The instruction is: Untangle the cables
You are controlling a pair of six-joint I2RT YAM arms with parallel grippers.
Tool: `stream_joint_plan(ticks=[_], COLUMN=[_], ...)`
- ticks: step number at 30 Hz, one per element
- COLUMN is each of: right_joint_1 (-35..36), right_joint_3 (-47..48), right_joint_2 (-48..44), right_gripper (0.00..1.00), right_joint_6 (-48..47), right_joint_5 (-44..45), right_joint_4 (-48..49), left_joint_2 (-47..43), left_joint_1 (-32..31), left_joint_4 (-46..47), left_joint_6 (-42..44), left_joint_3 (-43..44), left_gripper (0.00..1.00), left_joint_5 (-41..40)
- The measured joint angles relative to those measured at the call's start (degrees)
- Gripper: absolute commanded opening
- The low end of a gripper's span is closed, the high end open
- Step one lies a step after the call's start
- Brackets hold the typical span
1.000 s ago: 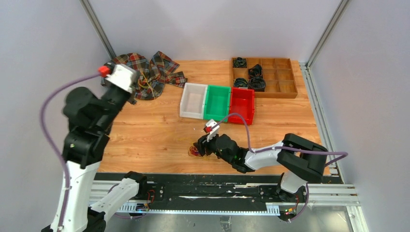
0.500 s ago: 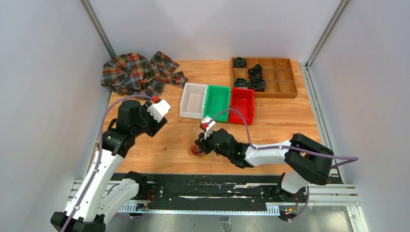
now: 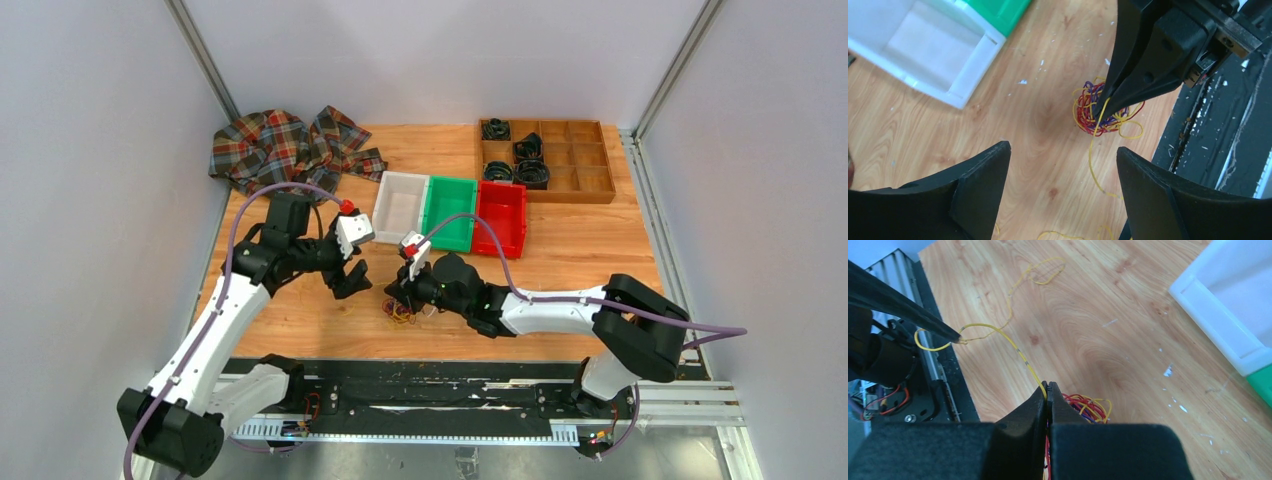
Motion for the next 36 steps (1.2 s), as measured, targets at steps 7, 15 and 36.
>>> stream_joint_plan(ticks=[7,15,36], right_joint_1=[0.00,0.00,-1.92], right_joint_3=[0.66,1.57,-0.17], right_joint_2=[0.24,1.60,1.57], right_gripper=[0.01,0.01,0.38], right_joint_6=[-0.02,0.00,5.75], right_joint_5=[-5.16,-7.74,-7.63], right_joint_4=[2.16,3.19,10.14], left_joint_2=[4.02,4.02,-2.62], left_joint_1=[-1.81,-3.41,-4.17], left_joint_4=[-4.26,-7.30,-7.56], left_joint_6=[6.73,11.39,5.66], left_joint_3=[1.92,-0.37,5.44], left_gripper=[0.73,0.39,0.01], left_joint_5=[4.39,5.09,2.19])
